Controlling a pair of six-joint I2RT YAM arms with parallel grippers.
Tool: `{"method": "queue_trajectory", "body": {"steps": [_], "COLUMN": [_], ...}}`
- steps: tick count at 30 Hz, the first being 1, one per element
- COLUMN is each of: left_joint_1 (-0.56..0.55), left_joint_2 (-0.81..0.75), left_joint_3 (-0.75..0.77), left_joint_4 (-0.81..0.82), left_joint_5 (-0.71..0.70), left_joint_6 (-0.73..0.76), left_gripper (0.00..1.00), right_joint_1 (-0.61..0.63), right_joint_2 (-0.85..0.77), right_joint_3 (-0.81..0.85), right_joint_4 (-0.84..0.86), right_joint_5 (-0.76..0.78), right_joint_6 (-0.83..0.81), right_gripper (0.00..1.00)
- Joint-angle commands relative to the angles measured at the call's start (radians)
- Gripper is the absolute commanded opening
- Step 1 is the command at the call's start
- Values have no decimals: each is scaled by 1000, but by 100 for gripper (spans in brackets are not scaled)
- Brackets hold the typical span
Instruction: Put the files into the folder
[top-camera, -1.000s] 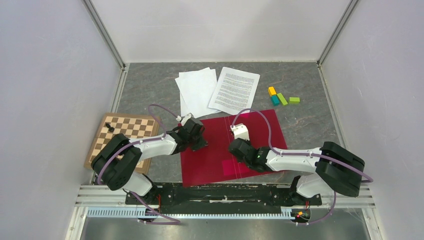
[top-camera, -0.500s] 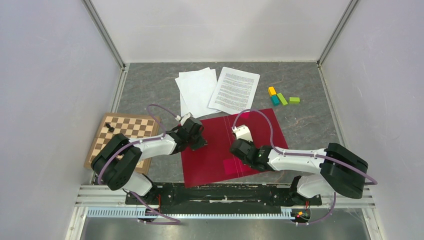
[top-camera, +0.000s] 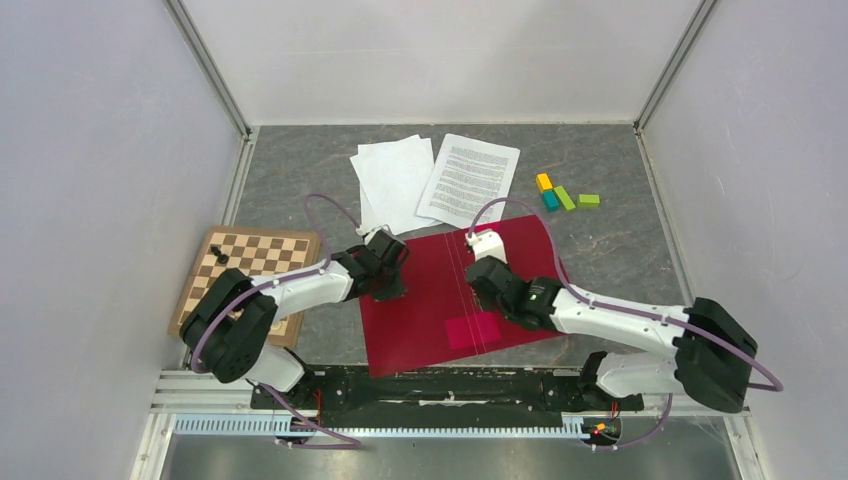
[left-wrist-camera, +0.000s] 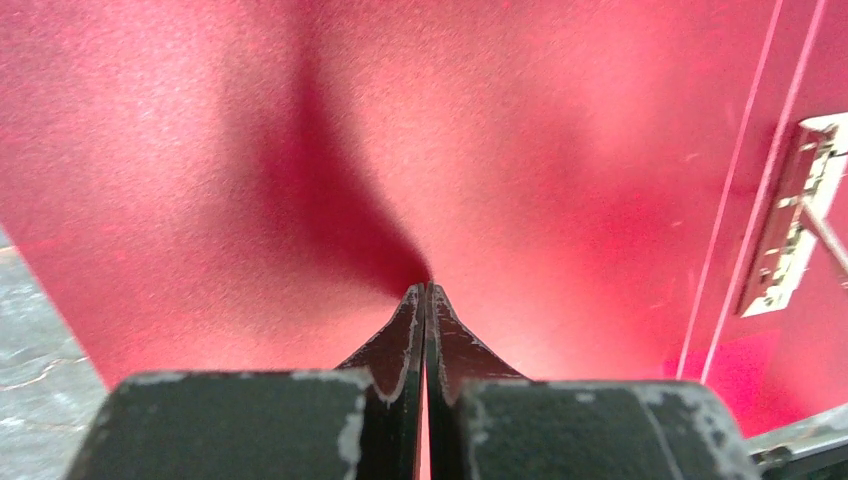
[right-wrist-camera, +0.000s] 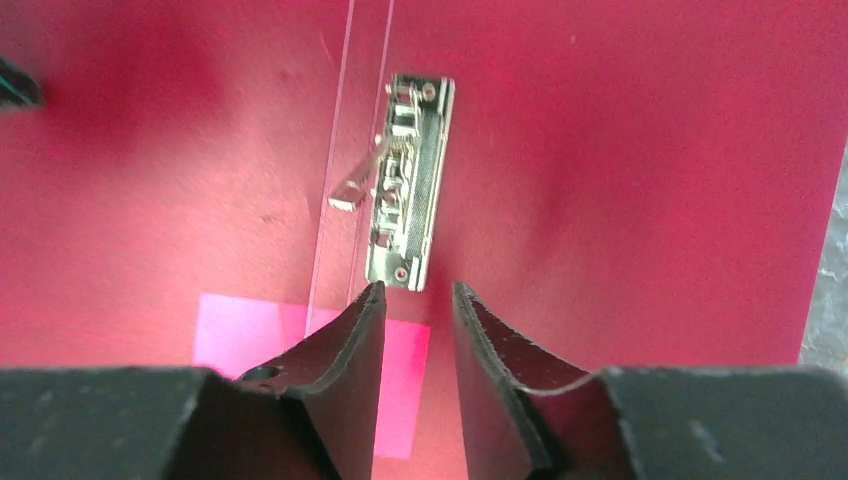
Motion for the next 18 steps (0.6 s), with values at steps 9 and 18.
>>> {"method": "queue_trajectory", "body": {"steps": [9,18], "left_joint_1": [8,8], "left_joint_2": [-54,-97], "left_joint_3": [162,262], "left_joint_4": [-276,-344], "left_joint_5": [16,-14], "left_joint_6": [256,272], "left_gripper": [2,2], "right_joint_1": [-122,-187], "right_joint_2": [-198,-109], "right_joint_3": [-184,-149], "right_joint_4": [342,422], "right_joint_5": [-342,-383], "right_joint_6": [-81,-112], "right_gripper": [32,22]}}
